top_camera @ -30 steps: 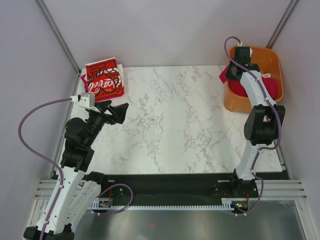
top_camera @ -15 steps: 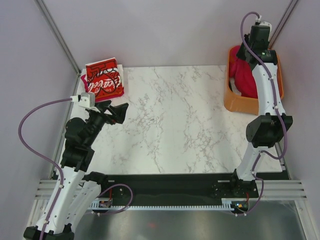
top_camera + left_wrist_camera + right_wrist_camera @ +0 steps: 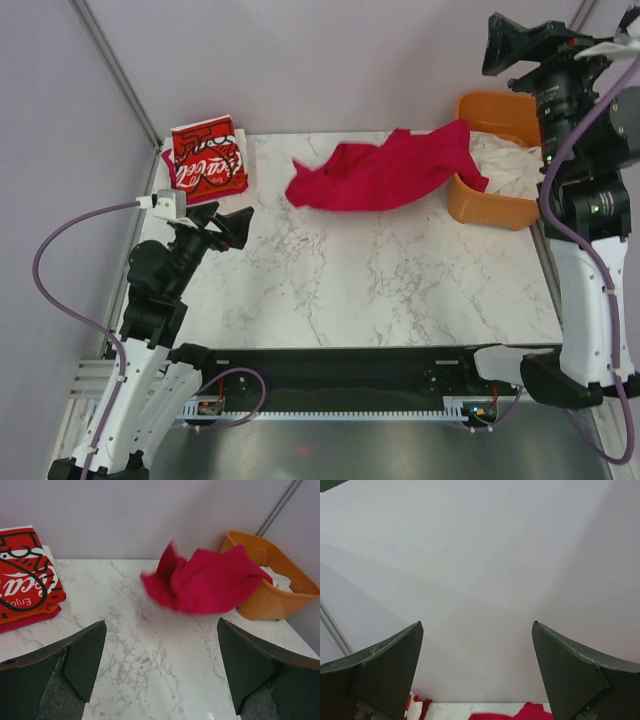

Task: Fold and stack the t-shirts
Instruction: Move the tshirt to the center of the board, then flatten the tshirt out

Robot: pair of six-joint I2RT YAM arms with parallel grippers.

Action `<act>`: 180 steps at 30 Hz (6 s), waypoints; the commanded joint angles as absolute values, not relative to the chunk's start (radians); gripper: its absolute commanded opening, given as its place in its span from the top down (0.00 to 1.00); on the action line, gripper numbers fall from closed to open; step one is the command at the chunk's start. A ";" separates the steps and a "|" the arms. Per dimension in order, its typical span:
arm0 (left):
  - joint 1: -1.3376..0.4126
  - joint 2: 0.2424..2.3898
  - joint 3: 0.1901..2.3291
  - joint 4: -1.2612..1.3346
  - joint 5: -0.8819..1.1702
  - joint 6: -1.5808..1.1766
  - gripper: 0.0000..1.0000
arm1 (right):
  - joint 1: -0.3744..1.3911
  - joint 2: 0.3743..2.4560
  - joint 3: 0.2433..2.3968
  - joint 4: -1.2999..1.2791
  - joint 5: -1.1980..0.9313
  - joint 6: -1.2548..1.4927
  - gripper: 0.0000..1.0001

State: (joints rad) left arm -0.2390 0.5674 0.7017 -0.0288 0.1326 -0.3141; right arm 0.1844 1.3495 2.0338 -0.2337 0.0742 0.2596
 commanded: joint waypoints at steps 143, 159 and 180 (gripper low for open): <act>-0.048 0.628 0.520 -0.601 -0.063 -0.883 0.98 | 0.374 2.005 1.542 -0.454 0.155 0.400 0.14; -0.104 0.545 0.430 -0.600 -0.049 -0.922 0.98 | 0.413 1.956 1.544 -0.502 0.333 0.348 1.00; -0.104 0.399 0.491 -0.612 -0.075 -0.877 0.98 | 0.408 0.839 0.681 -0.543 0.205 0.835 0.02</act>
